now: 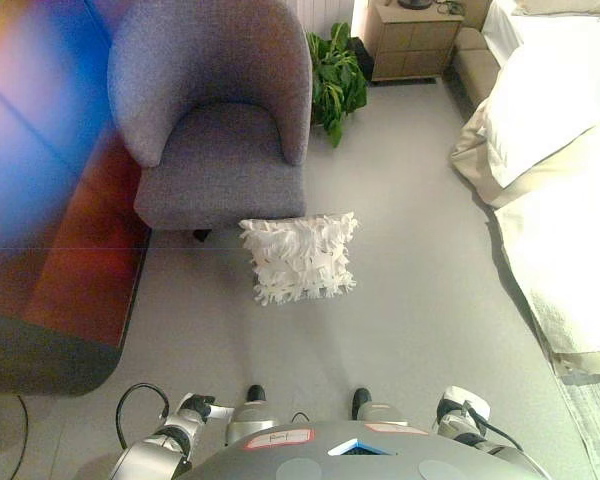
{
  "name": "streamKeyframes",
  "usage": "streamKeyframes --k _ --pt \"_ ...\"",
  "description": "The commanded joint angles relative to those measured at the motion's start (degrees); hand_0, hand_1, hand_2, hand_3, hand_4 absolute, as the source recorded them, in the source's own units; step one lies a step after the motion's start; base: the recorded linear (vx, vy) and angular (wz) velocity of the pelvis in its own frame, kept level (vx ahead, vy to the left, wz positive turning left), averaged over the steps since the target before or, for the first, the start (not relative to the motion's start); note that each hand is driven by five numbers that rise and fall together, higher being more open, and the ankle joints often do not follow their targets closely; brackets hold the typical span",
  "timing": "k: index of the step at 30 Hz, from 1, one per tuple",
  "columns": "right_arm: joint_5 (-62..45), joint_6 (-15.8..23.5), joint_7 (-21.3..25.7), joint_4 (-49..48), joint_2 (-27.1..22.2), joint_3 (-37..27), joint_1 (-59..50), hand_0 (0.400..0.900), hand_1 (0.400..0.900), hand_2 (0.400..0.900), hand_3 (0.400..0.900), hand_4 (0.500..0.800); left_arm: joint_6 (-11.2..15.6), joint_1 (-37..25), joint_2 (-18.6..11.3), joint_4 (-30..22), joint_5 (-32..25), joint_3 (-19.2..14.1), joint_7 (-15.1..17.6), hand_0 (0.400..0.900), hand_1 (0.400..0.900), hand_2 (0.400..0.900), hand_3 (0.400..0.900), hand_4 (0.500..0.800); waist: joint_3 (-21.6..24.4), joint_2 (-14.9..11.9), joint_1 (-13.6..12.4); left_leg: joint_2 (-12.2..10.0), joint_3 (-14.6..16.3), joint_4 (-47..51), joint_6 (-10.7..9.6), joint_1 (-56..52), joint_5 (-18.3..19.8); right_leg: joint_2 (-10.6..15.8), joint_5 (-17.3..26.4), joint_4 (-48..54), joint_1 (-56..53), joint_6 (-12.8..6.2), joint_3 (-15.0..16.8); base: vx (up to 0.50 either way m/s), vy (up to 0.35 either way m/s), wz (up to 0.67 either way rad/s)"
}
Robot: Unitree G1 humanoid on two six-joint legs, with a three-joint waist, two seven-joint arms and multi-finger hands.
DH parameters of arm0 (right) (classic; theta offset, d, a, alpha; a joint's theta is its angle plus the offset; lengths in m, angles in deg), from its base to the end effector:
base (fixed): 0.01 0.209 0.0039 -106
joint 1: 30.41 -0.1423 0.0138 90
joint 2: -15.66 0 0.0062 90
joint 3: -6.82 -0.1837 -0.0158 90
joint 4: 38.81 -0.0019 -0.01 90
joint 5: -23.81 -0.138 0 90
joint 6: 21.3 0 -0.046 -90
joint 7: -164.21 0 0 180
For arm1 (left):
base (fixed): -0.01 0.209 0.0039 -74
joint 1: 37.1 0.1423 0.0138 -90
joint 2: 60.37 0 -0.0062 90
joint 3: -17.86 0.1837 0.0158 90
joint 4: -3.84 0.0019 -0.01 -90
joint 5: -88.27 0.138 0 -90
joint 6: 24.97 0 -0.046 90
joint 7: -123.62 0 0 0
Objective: Pick up the pillow and put it on the sofa.
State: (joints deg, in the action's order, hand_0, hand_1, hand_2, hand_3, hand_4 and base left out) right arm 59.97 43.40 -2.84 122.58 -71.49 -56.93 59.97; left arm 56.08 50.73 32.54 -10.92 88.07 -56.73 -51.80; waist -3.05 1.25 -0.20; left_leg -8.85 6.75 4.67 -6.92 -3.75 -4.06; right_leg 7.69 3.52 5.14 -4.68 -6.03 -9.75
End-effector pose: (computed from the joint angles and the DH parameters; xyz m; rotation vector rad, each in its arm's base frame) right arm 0.0510 -0.2200 -0.1187 -1.3573 1.4062 0.3037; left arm 0.0630 0.2187 -0.1201 0.4437 1.4291 0.0142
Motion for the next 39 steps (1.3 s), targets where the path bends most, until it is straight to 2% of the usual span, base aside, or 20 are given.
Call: streamKeyframes --k 1,6,19,27,30,33,35,37,39 --pt "-0.8 -0.7 1.0 3.3 -0.3 0.7 -5.5 0.900 0.900 0.900 0.900 0.800 0.2 -4.4 0.4 2.5 -1.3 -0.2 -0.6 0.900 0.900 0.900 0.900 0.800 -2.1 -2.4 0.3 1.0 0.9 0.3 3.6 -1.5 2.5 2.2 0.5 -0.1 -0.6 -1.10 -0.8 0.00 0.000 0.00" --pt "-1.2 -0.4 0.8 3.3 -0.3 0.8 -5.6 0.900 0.900 0.900 0.900 0.800 -0.4 -4.4 0.7 2.7 -1.2 0.4 -2.6 0.900 0.900 0.900 0.900 0.800 -2.1 -2.3 0.3 1.0 0.9 0.3 3.6 -1.6 2.5 2.2 0.5 -0.1 -0.7 -1.11 -0.9 0.00 0.000 0.00" --pt "-1.7 0.5 -1.1 3.2 -0.4 0.8 -5.9 0.900 0.900 0.900 0.900 0.800 -0.1 -4.5 0.8 2.7 -1.3 0.3 -2.1 0.900 0.900 0.900 0.900 0.800 -2.6 -2.3 0.3 0.7 1.0 0.3 3.5 -1.5 2.3 2.1 0.5 -0.3 -0.6 -0.94 -0.8 0.00 0.000 0.00" --pt "-2.5 0.3 -1.3 2.8 -0.3 1.2 -5.9 0.900 0.900 0.900 0.900 0.800 0.9 -4.3 0.6 2.6 -0.5 0.4 -1.7 0.900 0.900 0.900 0.900 0.800 -3.1 -2.3 0.1 0.4 0.7 0.3 3.5 -1.5 2.2 1.7 0.0 -0.7 -0.6 -0.66 -1.0 0.01 -0.027 -0.03" --pt "-5.7 -0.3 -0.9 2.2 -0.3 0.9 -6.2 0.900 0.900 0.900 0.900 0.800 1.2 -5.0 0.1 2.2 -1.0 0.6 -1.3 0.900 0.900 0.900 0.900 0.800 -3.7 -2.4 0.5 -0.8 0.8 0.3 3.4 -1.1 1.6 0.6 -1.5 -2.8 0.5 0.19 -0.3 0.00 -0.126 0.01" --pt "-8.2 -0.8 -1.3 1.4 -0.7 0.7 -6.4 0.900 0.900 0.900 0.900 0.800 1.1 -6.0 -0.2 1.5 -3.2 0.6 -0.4 0.900 0.900 0.900 0.900 0.800 -4.9 -2.9 1.2 -2.6 0.6 -1.8 3.0 -0.4 0.7 -1.3 -2.7 -5.3 2.4 1.80 1.5 -0.01 -0.180 0.10" --pt "-9.3 -1.0 -2.0 1.1 -1.2 0.7 -6.7 0.900 0.900 0.900 0.900 0.800 1.1 -6.4 -0.1 0.7 -5.6 -0.3 0.5 0.900 0.900 0.900 0.900 0.800 -6.5 -4.2 1.7 -3.7 0.2 -10.8 3.0 2.2 1.0 -2.3 -2.6 -6.7 3.4 3.52 2.9 0.00 -0.225 0.06" --pt "-9.5 -0.8 -2.6 0.9 -2.1 0.6 -6.6 0.900 0.900 0.900 0.900 0.800 2.0 -6.1 -0.5 0.1 -7.3 -2.0 1.2 0.900 0.900 0.900 0.900 0.800 -9.1 -5.2 1.3 -4.2 -2.2 -25.5 3.5 8.6 -2.0 -3.8 -2.5 -7.9 3.2 5.53 4.8 0.07 -0.274 -0.18" --pt "-9.7 -1.2 -3.4 0.5 -3.0 0.7 -6.2 0.900 0.900 0.900 0.900 0.800 2.4 -5.5 -1.0 -0.2 -8.1 -3.6 0.5 0.900 0.900 0.900 0.900 0.800 -10.6 -5.2 0.1 -3.4 -2.8 -28.8 3.1 14.6 -5.4 -5.0 -2.8 -8.1 2.1 6.12 5.7 0.20 -0.164 -0.49"
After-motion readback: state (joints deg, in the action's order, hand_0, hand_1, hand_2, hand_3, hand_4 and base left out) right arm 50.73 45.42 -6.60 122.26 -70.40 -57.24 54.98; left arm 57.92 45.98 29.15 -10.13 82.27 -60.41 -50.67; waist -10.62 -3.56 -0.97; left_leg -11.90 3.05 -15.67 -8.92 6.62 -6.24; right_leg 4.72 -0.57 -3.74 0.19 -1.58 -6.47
